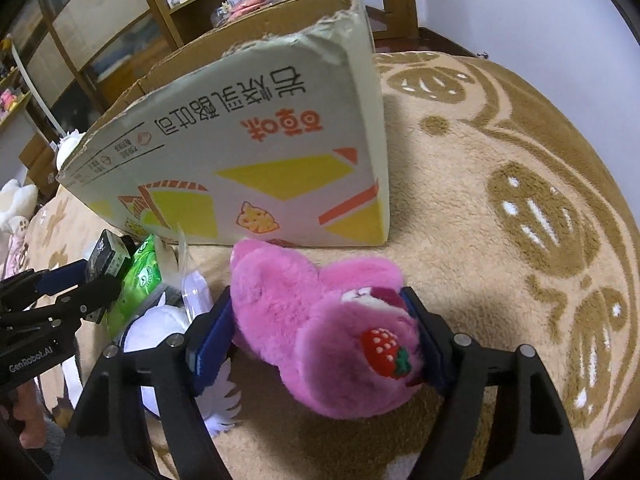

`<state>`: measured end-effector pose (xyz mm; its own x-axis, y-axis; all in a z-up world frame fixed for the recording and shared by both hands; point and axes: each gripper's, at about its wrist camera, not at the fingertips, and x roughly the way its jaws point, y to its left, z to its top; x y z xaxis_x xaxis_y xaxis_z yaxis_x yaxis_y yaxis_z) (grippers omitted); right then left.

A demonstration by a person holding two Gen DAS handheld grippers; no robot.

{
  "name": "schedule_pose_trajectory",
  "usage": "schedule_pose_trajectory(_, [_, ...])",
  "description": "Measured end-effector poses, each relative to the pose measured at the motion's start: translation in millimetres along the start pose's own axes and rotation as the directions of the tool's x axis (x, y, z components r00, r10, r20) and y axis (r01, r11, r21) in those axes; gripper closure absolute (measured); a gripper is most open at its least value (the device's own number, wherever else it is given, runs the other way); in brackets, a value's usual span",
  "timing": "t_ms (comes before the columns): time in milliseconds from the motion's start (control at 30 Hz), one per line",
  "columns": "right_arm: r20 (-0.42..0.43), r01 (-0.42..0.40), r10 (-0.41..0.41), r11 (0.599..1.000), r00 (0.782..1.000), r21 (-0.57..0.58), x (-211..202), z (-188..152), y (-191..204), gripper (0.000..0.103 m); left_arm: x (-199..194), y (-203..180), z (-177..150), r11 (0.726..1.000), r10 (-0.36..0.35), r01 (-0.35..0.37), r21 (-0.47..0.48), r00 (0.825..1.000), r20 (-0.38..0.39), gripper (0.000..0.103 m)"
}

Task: Organize soft objects
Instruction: 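Grasp black Face tissue pack with left tool while right tool grasps pink bear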

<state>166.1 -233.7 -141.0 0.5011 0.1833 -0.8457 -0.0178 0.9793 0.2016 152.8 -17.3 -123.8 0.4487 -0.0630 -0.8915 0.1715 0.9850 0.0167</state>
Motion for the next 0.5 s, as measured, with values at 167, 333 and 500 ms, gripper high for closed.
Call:
schedule_pose_trajectory(167, [0.018, 0.011, -0.011, 0.999, 1.000, -0.031, -8.7, -4.7, 4.2, 0.025, -6.5, 4.5, -4.4, 1.000, 0.009, -0.009, -0.020, 1.000, 0.015, 0.050])
schedule_pose_trajectory(333, [0.045, 0.024, -0.022, 0.998, 0.999, -0.052, -22.1, -5.6, 11.2, 0.026, -17.2, 7.3, -7.2, 0.999, 0.039, -0.037, -0.033, 0.998, 0.054, 0.050])
schedule_pose_trajectory(500, [0.089, 0.032, -0.028, 0.999, 0.996, -0.044, -41.5, -5.9, 9.5, 0.026, -33.6, 9.9, -9.2, 0.995, 0.098, -0.094, -0.042, 0.989, 0.113, 0.050])
